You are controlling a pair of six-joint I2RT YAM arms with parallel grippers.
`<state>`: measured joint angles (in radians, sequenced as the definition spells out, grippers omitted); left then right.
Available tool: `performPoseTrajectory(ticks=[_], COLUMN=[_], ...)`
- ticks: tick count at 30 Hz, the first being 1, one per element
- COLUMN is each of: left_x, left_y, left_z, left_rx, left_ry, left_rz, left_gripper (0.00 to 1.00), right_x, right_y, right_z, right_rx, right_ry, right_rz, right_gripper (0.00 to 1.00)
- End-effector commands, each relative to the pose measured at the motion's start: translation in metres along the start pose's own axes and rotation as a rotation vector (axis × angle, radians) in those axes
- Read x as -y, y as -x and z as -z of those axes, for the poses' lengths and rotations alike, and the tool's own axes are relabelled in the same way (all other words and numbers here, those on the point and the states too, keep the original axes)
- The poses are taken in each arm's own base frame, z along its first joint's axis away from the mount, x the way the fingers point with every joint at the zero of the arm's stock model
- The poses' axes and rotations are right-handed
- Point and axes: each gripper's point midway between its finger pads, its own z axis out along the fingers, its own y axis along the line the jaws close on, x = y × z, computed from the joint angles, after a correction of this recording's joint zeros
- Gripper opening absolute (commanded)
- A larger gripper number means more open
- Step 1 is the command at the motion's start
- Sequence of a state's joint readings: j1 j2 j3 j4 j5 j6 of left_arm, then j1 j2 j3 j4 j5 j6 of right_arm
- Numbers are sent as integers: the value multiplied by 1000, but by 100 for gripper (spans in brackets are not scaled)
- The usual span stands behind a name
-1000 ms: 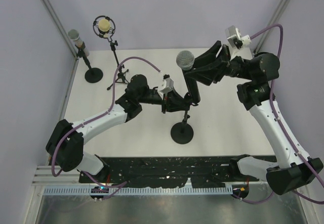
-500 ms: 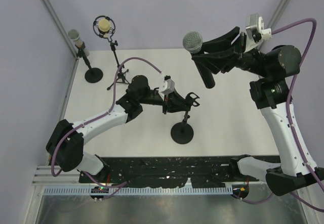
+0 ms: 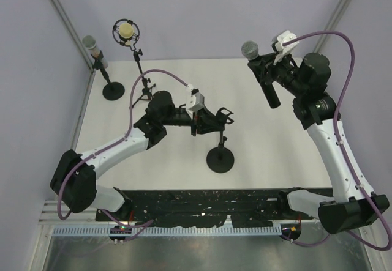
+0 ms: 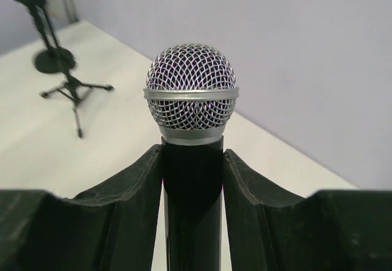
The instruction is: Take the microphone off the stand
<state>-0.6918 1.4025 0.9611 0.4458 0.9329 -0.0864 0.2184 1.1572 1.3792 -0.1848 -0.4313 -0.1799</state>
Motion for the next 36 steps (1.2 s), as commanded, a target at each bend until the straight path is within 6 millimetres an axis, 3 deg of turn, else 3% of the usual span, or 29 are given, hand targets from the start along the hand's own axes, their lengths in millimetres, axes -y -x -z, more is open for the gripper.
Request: performPoseTrajectory(ticks=[1,4,12,20,25,30,36], left_x=[-23,-29,-50,-58,-58,-59,-60], left_y=[-41,-36,-18,-20,-20,-23,-25], left_z=[15,19,35,41,41,41,40], left_rx=[-97,-84,-56,-56,-54,-58,-62], left_ry=[140,185,330,379,376,374,373], left_rz=[90,82,48,40,38,46,54], left_gripper=[0,0,0,0,0,0,0], right_x=[59,77,100,116,100,105,99], right_y=[-62,-110,-218,-300,-322,-334,-361], right_z=[-2,-8,-27,-33,-44,-44,-42], right_rx=[-155,-246,-516,-753,-756,-791,-859], right_ry=[-216,-261,-315,-427,-315,-309,-288], right_rz=[59,40,11,-110,-104,-52,-77], right_gripper=[5,6,6,5,6,8,14])
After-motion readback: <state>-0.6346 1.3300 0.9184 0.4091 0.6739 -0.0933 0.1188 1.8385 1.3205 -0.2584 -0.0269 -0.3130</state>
